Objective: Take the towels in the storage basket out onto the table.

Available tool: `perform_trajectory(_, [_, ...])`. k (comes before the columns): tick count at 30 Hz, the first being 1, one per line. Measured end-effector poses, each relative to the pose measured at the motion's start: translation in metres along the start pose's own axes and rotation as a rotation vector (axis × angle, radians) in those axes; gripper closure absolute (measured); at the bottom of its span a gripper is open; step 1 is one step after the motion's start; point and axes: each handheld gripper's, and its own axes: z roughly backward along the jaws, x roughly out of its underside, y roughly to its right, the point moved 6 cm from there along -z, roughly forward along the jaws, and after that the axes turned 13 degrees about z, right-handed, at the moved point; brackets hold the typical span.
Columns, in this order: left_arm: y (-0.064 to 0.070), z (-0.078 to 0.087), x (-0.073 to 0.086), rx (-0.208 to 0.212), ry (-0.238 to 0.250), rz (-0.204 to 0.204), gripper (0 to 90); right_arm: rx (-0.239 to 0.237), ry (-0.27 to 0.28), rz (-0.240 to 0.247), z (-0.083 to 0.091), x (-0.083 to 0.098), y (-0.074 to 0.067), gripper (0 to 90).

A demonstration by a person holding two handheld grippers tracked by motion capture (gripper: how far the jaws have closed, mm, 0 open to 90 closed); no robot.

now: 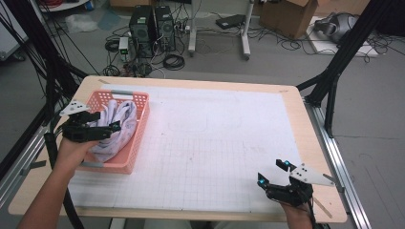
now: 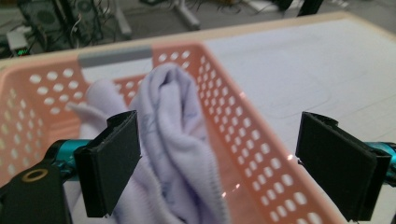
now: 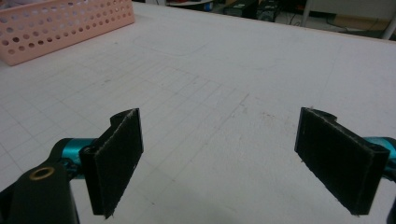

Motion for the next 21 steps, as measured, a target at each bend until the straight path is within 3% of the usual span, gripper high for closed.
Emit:
perform_trajectory(2, [-0.006,-0.007,0.003,-0.041,-0.044,0.01,14.4,-0.001,-0.002,-0.002,0.0,0.0,0.0,13.9])
perform_trajectory(3, [-0.011,-0.015,0.007,-0.074,-0.102,0.006,14.7,0.0,-0.003,-0.003,0.0,0.0,0.0,13.9])
perform_trajectory(5, [-0.014,-0.019,0.008,-0.094,-0.125,0.006,15.0,0.003,-0.002,-0.006,0.0,0.0,0.001,13.9])
perform_trajectory(6, [-0.017,-0.027,0.012,-0.127,-0.164,0.009,15.1,0.004,-0.001,-0.004,0.001,0.0,0.001,13.9])
perform_trajectory(7, [-0.017,-0.027,0.012,-0.127,-0.164,0.009,15.3,0.003,0.002,-0.007,0.001,0.0,0.001,13.9])
perform_trajectory(8, [-0.021,-0.035,0.018,-0.154,-0.22,0.012,15.5,0.003,0.001,-0.012,0.001,0.0,0.001,13.9])
perform_trajectory(9, [-0.021,-0.035,0.018,-0.154,-0.22,0.012,15.4,0.006,0.007,-0.014,0.001,0.0,0.002,13.9])
perform_trajectory(15, [-0.031,-0.054,0.031,-0.212,-0.35,0.03,14.0,0.006,0.003,-0.018,0.002,0.001,0.002,13.9])
perform_trajectory(21, [-0.035,-0.066,0.039,-0.224,-0.382,0.033,5.1,0.01,-0.002,-0.032,0.003,0.003,0.004,13.9])
